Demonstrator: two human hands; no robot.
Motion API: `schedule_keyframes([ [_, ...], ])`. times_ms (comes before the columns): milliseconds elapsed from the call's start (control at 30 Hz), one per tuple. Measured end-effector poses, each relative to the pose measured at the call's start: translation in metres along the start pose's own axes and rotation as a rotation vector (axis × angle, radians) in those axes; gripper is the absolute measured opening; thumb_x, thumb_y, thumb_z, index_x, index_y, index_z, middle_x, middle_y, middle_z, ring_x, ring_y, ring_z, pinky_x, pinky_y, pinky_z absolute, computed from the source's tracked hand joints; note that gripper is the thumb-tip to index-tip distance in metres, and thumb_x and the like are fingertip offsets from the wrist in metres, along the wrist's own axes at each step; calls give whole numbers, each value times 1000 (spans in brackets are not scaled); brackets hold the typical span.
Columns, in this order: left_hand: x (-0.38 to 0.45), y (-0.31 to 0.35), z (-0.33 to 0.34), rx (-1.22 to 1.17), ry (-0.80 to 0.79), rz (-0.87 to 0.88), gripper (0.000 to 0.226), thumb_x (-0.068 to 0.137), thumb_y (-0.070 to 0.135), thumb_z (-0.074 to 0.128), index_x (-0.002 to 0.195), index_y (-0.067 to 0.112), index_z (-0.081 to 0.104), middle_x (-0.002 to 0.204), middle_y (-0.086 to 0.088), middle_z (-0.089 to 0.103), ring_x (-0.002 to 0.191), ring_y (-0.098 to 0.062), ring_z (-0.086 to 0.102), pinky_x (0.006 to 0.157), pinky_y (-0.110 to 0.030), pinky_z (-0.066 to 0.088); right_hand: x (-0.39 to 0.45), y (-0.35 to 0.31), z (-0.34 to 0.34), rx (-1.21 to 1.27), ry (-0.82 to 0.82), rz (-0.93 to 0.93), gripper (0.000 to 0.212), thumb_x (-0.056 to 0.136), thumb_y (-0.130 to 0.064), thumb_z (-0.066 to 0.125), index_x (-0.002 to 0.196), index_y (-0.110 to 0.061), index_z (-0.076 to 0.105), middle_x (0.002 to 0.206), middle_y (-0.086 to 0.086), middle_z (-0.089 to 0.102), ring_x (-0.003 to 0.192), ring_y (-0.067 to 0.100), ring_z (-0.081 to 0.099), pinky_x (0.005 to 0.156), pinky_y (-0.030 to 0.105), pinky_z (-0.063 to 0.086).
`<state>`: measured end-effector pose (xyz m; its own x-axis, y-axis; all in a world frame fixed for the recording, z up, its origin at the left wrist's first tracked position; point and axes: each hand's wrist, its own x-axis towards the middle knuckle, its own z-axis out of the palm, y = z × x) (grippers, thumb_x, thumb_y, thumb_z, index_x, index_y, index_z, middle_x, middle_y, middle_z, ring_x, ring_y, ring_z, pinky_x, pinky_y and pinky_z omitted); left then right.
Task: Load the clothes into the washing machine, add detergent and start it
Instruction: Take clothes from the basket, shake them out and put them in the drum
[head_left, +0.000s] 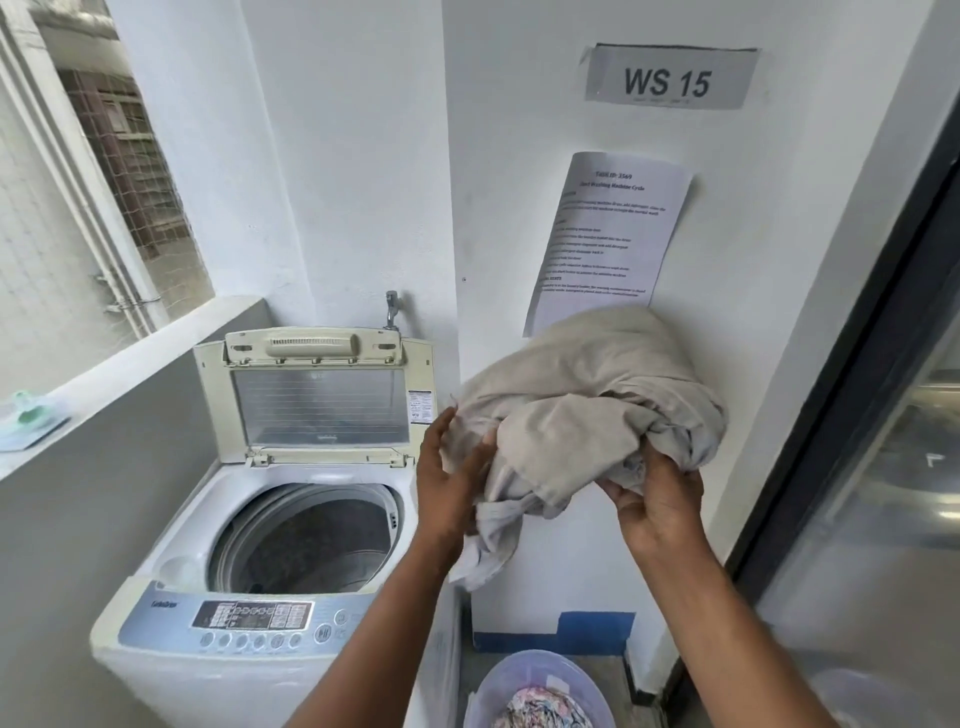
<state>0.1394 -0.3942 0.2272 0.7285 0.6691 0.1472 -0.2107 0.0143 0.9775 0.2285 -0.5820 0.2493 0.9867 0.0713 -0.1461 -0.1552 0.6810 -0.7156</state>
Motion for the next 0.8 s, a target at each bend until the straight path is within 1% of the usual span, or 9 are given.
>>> schedule_keyframes([
  [133, -5, -5, -13, -267, -83, -203, 88, 80, 61, 81, 155, 34, 44, 151, 1, 59, 132, -18, 63, 109, -42, 53, -5, 9, 10, 114, -175, 161, 29, 99, -19, 63, 127, -18, 68, 121, 5, 76, 107, 22, 74, 71, 39, 64],
  [233, -3, -7, -27, -422, -110, -312, 87, 76, 77, 74, 146, 29, 55, 145, -7, 63, 136, -25, 60, 118, -55, 42, -14, 31, 18, 117, -311, 259, 20, 90, -25, 71, 110, -23, 73, 109, 6, 78, 98, 22, 75, 78, 36, 64],
  [300, -5, -6, -44, -398, -79, -374, 86, 73, 82, 71, 140, 31, 60, 140, -4, 67, 132, -25, 63, 117, -54, 44, -17, 52, 21, 91, -361, 290, 47, 61, -34, 96, 103, -23, 75, 97, 10, 69, 91, 25, 65, 79, 38, 62],
  [367, 2, -8, -66, -276, -44, -330, 96, 69, 83, 75, 148, 33, 52, 143, 0, 65, 131, -24, 64, 113, -54, 48, -18, 69, 23, 22, -406, 319, 65, 44, -40, 102, 102, -25, 77, 92, 10, 58, 88, 25, 54, 80, 43, 61],
  [467, 23, 1, -96, -227, 86, -162, 111, 62, 65, 90, 151, 14, 47, 142, -23, 61, 119, -25, 70, 97, -40, 59, -17, 86, 24, -70, -552, 331, 42, 59, -33, 94, 96, -28, 75, 93, 11, 59, 89, 31, 54, 85, 46, 57],
  [533, 39, 2, -120, -246, 101, -107, 94, 70, 42, 87, 149, 8, 48, 139, -25, 62, 117, -27, 71, 87, -32, 61, -17, 98, 30, -137, -614, 246, 46, 64, -25, 81, 109, -31, 74, 111, 7, 70, 106, 31, 64, 88, 48, 53],
  [633, 53, -1, -157, -308, 40, -94, 70, 81, 21, 81, 146, 17, 53, 139, -18, 66, 127, -38, 64, 95, -46, 59, -15, 121, 47, -222, -650, 128, 77, 52, -23, 86, 126, -20, 66, 124, 10, 69, 117, 30, 63, 86, 46, 52],
  [700, 68, -8, -187, -298, -7, -87, 65, 85, 12, 78, 145, 18, 53, 140, -20, 65, 128, -42, 63, 99, -54, 57, -12, 142, 63, -237, -636, 86, 89, 57, -24, 85, 140, -8, 56, 133, 17, 64, 125, 34, 59, 92, 44, 52],
  [800, 91, -18, -229, -247, -39, -117, 65, 86, 3, 79, 143, 20, 53, 140, -20, 65, 126, -45, 63, 104, -66, 50, -9, 175, 91, -317, -539, 31, 109, 57, -48, 93, 147, -7, 47, 140, 12, 62, 127, 26, 60, 102, 43, 51],
])
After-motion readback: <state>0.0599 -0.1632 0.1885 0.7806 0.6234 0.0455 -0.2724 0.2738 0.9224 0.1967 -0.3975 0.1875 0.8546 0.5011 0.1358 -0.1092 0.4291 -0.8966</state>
